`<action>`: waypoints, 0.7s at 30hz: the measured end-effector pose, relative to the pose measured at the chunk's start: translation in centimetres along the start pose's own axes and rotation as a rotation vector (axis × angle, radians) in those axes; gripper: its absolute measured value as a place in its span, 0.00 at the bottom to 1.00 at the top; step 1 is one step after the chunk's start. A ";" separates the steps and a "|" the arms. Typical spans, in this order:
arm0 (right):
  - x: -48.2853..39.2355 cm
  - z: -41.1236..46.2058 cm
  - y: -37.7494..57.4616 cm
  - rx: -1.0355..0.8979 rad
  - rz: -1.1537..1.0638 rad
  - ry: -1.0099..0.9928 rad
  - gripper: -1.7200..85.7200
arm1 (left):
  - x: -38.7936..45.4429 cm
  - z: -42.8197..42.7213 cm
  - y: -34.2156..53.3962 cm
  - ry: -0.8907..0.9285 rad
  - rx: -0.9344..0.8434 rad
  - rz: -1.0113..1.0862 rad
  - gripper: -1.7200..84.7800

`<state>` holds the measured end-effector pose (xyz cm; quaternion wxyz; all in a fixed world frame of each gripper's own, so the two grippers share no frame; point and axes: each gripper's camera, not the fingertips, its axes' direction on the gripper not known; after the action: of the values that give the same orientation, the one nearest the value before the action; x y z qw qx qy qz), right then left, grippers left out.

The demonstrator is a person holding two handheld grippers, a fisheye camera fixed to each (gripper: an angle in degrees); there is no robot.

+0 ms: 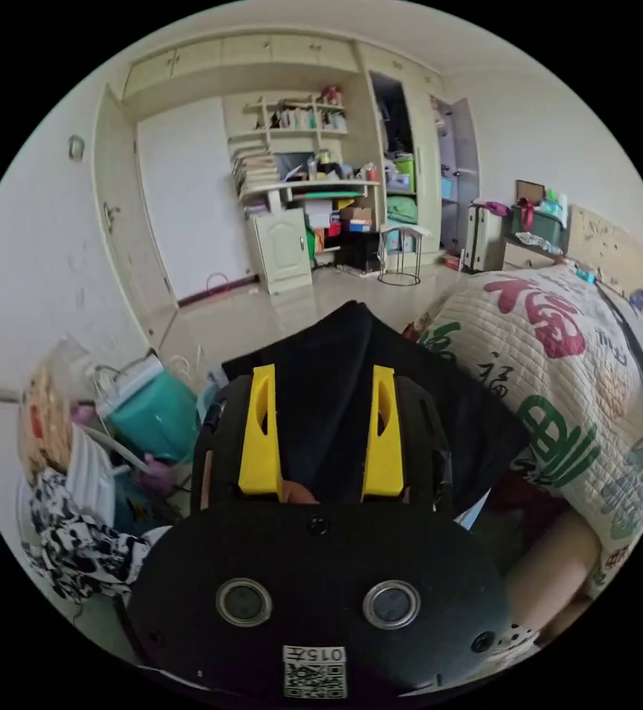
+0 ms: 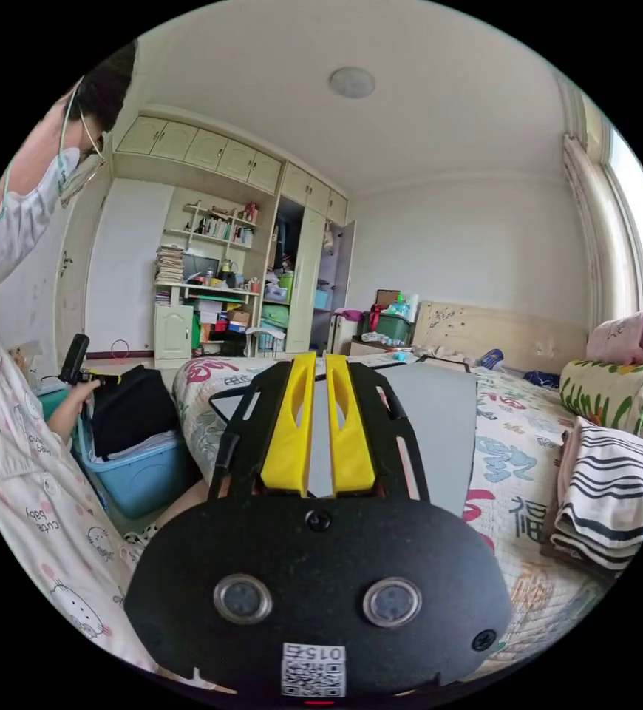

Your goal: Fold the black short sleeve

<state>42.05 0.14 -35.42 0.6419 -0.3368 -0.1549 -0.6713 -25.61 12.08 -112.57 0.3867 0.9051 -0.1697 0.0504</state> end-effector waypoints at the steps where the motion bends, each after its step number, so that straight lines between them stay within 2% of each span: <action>1: 0.0 0.3 0.0 -0.013 -0.010 -0.004 0.06 | -1.6 1.6 -1.2 0.040 -0.059 -0.047 0.22; 3: 0.1 0.4 0.0 -0.036 -0.031 -0.011 0.07 | -2.4 2.7 -2.7 0.078 -0.123 -0.067 0.22; 6: 0.8 0.1 0.2 -0.065 -0.046 -0.006 0.08 | -1.6 0.3 -4.3 0.058 -0.076 -0.038 0.18; 8: 1.9 -0.5 0.4 -0.078 -0.035 -0.004 0.09 | -1.4 -4.6 -6.1 0.075 -0.041 -0.043 0.08; 9: 2.2 -0.6 0.4 -0.079 -0.030 -0.006 0.09 | -1.5 -5.9 -6.6 0.109 -0.035 -0.050 0.07; 12: 3.9 -1.4 0.5 -0.078 0.000 -0.014 0.09 | -2.3 -14.0 -8.2 0.447 0.078 -0.135 0.05; 14: 5.0 -2.0 0.1 -0.067 0.021 -0.033 0.09 | -0.9 -22.6 -9.9 0.742 0.235 -0.161 0.04; 21: 6.9 -4.2 -2.2 -0.008 0.046 -0.106 0.09 | 14.6 -49.4 -16.4 1.267 0.525 0.092 0.03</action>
<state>39.18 -7.45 -33.49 0.6466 -0.3779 -0.1781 -0.6382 -4.29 54.11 -86.13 0.1765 0.7567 0.0688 0.6257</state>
